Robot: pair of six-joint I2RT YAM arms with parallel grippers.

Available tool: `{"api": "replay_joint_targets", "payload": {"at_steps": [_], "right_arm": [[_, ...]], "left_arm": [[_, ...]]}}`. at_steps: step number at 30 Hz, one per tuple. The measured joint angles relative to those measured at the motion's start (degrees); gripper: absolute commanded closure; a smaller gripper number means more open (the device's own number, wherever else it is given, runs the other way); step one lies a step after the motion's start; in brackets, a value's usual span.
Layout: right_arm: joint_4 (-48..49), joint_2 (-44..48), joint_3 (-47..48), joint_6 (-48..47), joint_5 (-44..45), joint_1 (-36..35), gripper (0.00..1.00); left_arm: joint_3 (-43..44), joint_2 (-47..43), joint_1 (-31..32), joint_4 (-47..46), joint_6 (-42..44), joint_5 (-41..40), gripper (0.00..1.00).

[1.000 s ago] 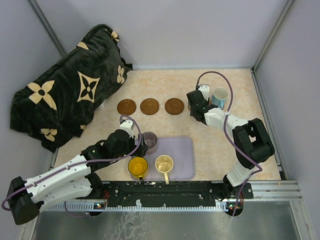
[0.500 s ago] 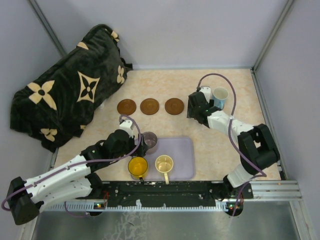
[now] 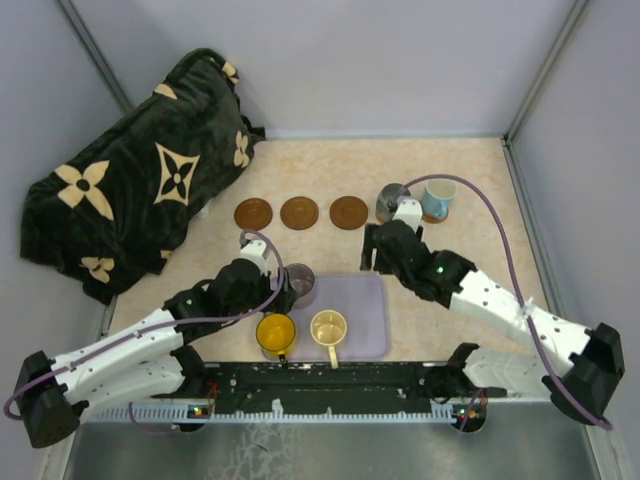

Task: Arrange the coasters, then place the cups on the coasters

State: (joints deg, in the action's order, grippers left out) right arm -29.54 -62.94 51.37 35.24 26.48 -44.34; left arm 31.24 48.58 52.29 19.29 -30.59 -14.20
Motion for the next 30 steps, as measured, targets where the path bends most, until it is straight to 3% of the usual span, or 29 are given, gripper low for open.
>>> {"api": "replay_joint_targets", "payload": {"at_steps": [8, 16, 22, 30], "right_arm": [[-16.28, 4.98, -0.11, 14.56, 3.98, -21.29, 0.29], [-26.21, -0.11, 0.2, 30.62, 7.26, -41.38, 0.29], [-29.46, -10.45, 4.11, 37.38, 8.41, -49.16, 0.3], [-29.44, -16.68, 7.61, 41.51, 8.44, -52.37, 0.32]], "left_arm": [[0.28, 3.98, 0.0, -0.35, 0.13, 0.02, 0.03], [1.11, 4.48, 0.0, -0.81, -0.48, -0.11, 0.03], [1.11, 2.43, 0.0, -0.7, -0.92, -0.52, 0.03], [0.96, -1.7, 0.0, 0.37, -2.16, -0.98, 0.02]]}}
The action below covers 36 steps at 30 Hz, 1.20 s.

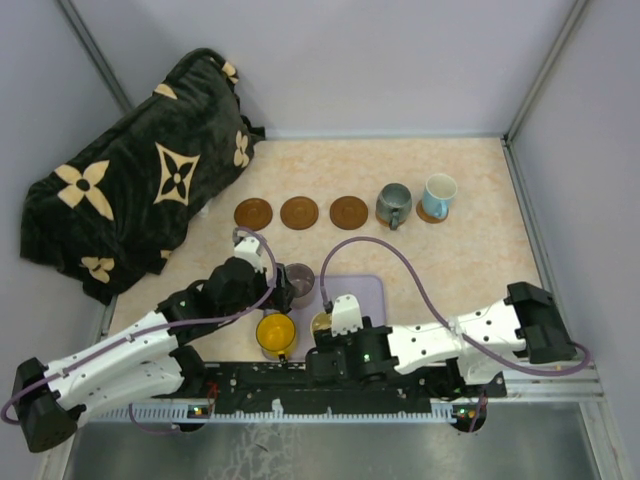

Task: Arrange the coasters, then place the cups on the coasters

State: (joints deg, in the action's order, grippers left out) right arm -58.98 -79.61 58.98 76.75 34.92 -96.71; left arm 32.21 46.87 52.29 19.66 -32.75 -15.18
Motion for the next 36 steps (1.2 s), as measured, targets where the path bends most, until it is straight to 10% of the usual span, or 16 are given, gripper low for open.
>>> {"api": "replay_joint_targets", "payload": {"at_steps": [28, 36], "right_arm": [[9.49, -7.82, -2.45, -3.1, -3.48, 5.81, 0.61], [10.95, -8.22, -2.21, -4.09, -3.34, 6.64, 1.0]], "left_arm": [[-1.95, 1.46, 0.0, 0.04, -0.46, -0.81, 0.02], [-1.99, 2.16, 0.0, -0.02, -0.46, -0.81, 0.02]]}}
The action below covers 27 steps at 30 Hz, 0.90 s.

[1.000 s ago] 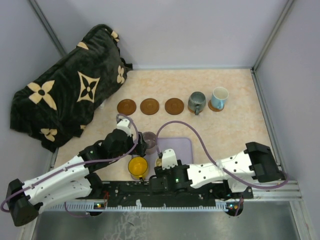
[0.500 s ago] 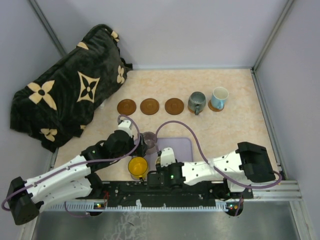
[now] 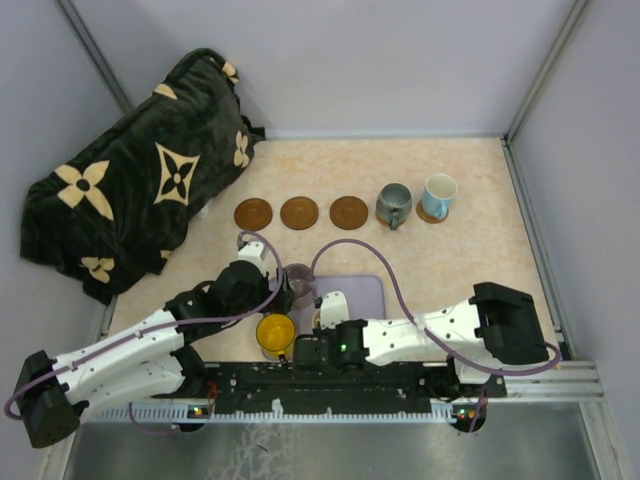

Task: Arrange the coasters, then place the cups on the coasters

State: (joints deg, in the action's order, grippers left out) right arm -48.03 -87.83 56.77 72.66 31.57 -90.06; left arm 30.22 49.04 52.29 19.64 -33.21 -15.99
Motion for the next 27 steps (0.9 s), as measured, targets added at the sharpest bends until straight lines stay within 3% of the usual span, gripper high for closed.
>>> {"api": "replay_joint_targets", "payload": {"at_steps": [18, 27], "right_arm": [[-7.98, 1.36, 1.38, 3.65, 5.6, 1.18, 1.0], [-7.39, 6.8, 1.42, -3.74, 12.76, 10.45, 1.0]], "left_arm": [[-0.33, 1.16, 0.0, -0.74, 0.02, 0.0, 0.01], [-0.37, 2.21, 0.0, -1.84, 0.28, -0.07, 0.01]]}}
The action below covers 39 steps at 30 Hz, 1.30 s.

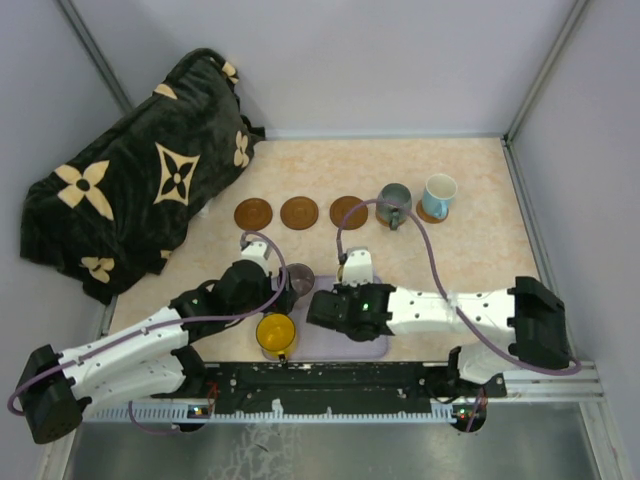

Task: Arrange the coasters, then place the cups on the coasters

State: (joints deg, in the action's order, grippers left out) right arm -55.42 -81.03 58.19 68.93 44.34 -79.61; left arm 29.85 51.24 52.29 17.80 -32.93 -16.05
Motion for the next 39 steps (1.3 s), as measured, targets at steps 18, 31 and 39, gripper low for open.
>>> {"api": "replay_joint_targets", "payload": {"at_steps": [18, 31, 39], "right_arm": [[38.69, -7.43, 2.67, -45.59, -5.62, 31.93, 1.0], [39.54, -21.22, 17.14, -49.51, -13.09, 38.45, 1.0], [36.76, -25.62, 21.88, -47.17, -13.18, 39.01, 1.0]], "left_arm": [[-0.02, 1.42, 0.0, -2.93, 0.61, -0.39, 0.01], [0.0, 2.47, 0.0, -3.74, 1.2, -0.66, 0.0], [0.02, 3.19, 0.0, -3.76, 1.7, -0.68, 0.0]]}}
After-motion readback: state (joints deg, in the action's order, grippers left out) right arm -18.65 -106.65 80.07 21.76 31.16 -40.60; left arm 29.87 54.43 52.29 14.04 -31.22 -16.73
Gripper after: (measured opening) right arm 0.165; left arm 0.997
